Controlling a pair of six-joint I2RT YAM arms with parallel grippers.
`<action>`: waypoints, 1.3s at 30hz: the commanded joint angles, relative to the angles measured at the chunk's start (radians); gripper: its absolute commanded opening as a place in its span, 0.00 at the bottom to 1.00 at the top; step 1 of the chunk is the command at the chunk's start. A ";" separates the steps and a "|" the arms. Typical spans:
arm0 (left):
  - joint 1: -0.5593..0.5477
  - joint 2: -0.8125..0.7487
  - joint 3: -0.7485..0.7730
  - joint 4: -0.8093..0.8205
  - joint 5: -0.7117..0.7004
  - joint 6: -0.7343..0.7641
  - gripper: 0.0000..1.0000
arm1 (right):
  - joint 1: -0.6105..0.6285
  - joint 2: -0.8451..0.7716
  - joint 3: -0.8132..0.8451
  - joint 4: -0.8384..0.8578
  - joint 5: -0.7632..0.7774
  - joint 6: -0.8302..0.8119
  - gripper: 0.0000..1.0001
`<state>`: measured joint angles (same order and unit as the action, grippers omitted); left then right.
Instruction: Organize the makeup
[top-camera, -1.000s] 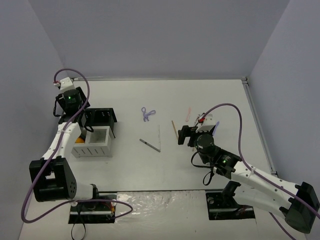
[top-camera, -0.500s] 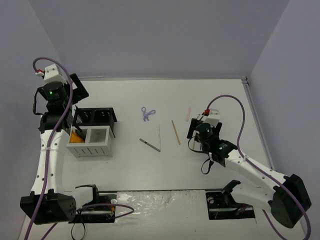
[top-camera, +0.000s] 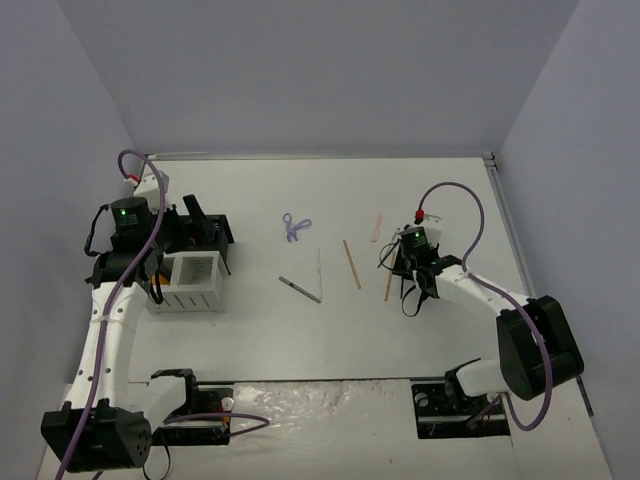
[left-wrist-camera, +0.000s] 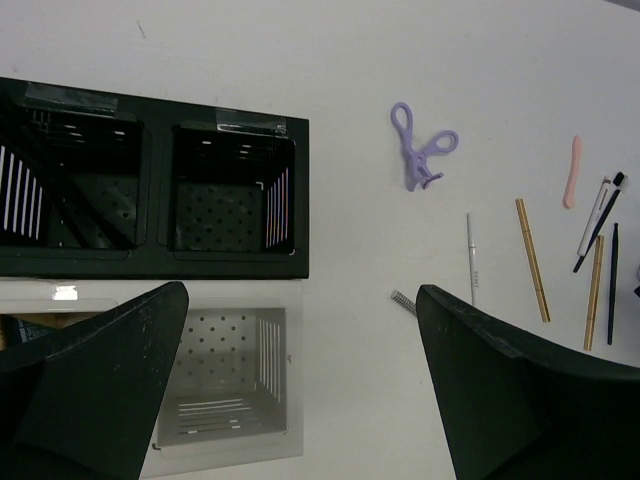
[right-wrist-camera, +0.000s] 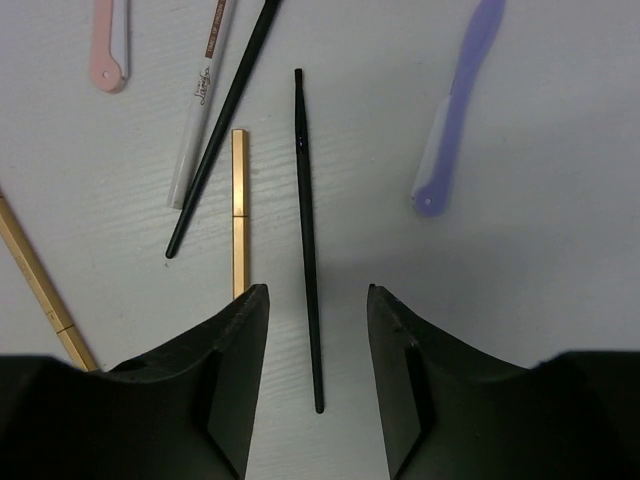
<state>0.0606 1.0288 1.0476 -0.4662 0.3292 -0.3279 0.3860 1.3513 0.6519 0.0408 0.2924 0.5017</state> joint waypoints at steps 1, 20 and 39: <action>-0.020 -0.045 0.022 0.031 0.039 0.023 0.97 | -0.045 0.061 0.064 0.055 -0.067 -0.024 0.39; -0.022 -0.038 0.014 0.029 0.063 0.008 0.97 | -0.071 0.240 0.066 0.089 -0.060 -0.002 0.07; -0.305 -0.018 0.051 0.159 0.139 -0.275 0.97 | 0.199 -0.383 0.013 0.359 -0.306 -0.197 0.00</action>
<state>-0.1592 1.0021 1.0317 -0.4521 0.4450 -0.4727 0.4727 1.0622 0.6594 0.1901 0.0960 0.3976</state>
